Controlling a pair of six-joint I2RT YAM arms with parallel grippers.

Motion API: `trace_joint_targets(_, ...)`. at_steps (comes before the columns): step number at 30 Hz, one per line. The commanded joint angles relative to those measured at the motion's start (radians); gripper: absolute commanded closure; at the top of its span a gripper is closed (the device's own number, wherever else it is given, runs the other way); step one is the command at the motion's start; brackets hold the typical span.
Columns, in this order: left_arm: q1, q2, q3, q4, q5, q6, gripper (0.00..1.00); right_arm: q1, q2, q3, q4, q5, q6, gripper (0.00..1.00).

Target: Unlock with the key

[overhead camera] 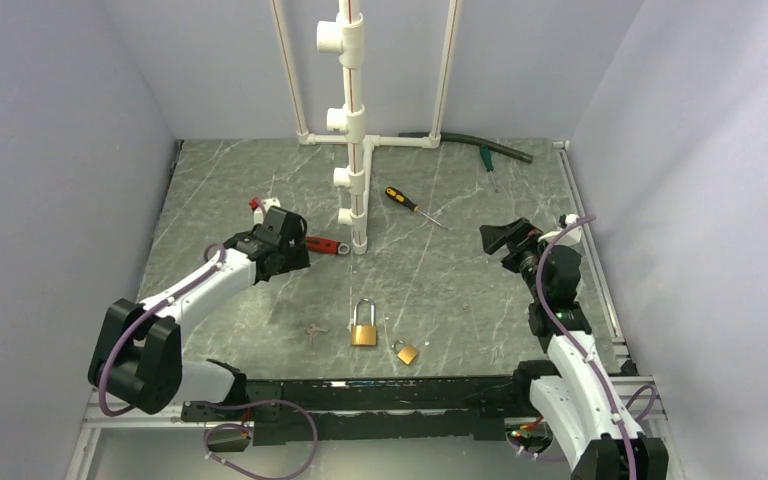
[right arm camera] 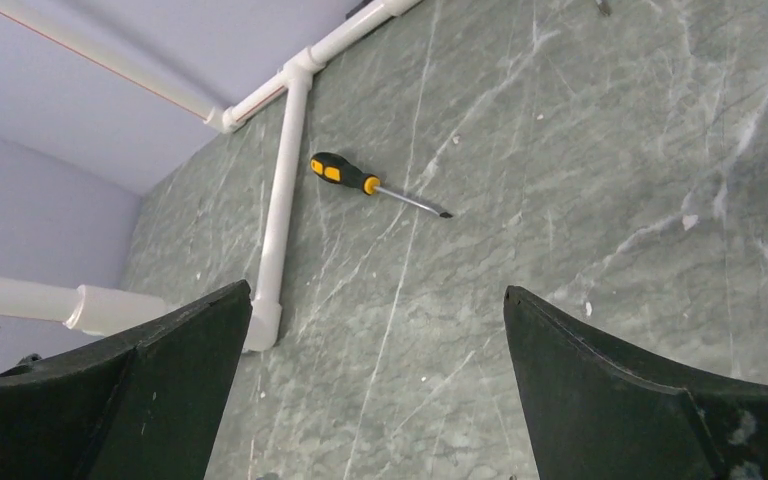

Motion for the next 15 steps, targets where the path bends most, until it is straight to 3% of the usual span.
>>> trace_joint_targets(1, -0.052, -0.011, 0.015, 0.015, 0.118, 0.040, 0.01, 0.001, -0.036, 0.043, -0.094, 0.011, 0.021, 0.00)
trace_joint_targets(10, -0.163, -0.063, -0.024, -0.015, 0.266, 0.026, 0.01, 0.035, 0.028, 0.177, -0.397, -0.008, -0.019, 0.00)
trace_joint_targets(15, -0.223, -0.115, -0.053, -0.017, 0.298, 0.021, 0.01, 0.210, 0.089, 0.228, -0.547, 0.106, -0.033, 0.02)
